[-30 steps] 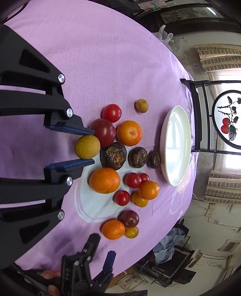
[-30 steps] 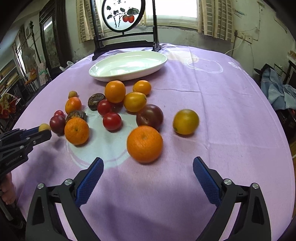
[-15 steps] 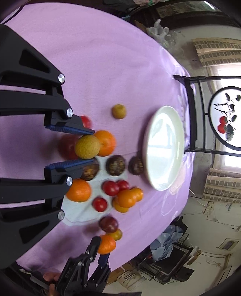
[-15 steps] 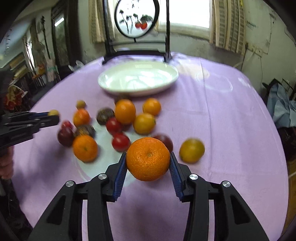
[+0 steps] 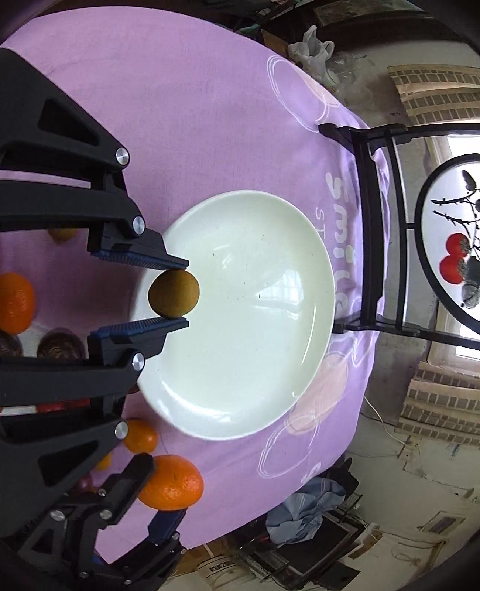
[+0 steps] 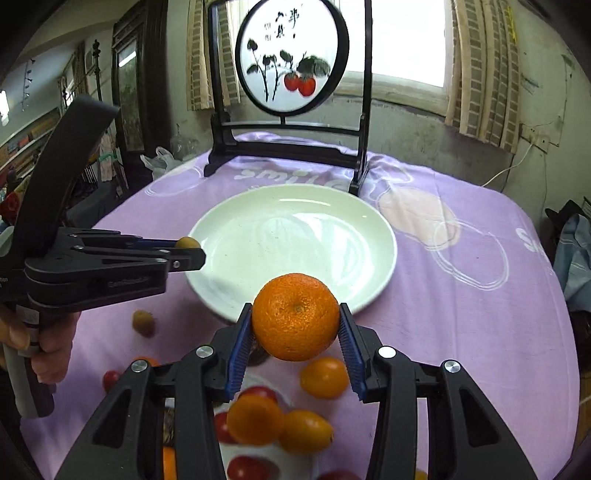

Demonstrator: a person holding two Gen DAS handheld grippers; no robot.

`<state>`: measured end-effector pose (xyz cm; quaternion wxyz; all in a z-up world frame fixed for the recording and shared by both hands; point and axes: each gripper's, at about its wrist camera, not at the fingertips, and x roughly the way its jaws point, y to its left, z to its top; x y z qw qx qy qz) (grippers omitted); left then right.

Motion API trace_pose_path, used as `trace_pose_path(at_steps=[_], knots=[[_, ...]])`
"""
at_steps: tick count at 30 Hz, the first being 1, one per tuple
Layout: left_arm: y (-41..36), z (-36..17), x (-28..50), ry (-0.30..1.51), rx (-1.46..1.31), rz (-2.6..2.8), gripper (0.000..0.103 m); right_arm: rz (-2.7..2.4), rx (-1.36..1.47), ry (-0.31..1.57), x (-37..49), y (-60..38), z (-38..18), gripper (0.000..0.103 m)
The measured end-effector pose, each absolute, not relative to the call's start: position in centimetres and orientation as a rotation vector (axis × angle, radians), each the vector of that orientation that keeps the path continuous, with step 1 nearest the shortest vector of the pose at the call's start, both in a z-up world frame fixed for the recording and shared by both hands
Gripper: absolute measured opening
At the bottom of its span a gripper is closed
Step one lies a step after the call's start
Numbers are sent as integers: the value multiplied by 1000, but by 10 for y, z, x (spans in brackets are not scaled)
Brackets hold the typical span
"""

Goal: Organize fruits
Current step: 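Release the yellow-brown fruit and orange onto the white plate with both tools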

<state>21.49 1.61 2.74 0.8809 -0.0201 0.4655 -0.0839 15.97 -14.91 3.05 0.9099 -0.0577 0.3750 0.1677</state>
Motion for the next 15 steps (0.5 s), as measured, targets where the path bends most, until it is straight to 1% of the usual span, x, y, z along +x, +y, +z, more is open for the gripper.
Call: trace_pose_path(at_steps=[6,8,9,10,11,12,14,15], knots=[[7,-4,250,1046,-19,-165,25,351,-95,853,195,-136,10,46],[6,-10,256,1070,-30,-172,25,346,-87,853,200,-137,7,51],[6,-11,258,1078,-42,-170,30,345,-86,854,200,-138,8,52],[6,-11,257,1075,-53,-168,33,347,-81,854,199,-139,8,57],[7,-9,256,1067,-57,-167,41,350,-74,847,196,-142,10,60],[8,-7,254,1058,-55,-164,48,351,-71,841,194,-145,11,60],[9,-2,247,1041,-52,-158,56,350,-75,830,186,-152,14,60],[10,0,243,1035,-57,-156,56,353,-67,825,180,-158,16,60]])
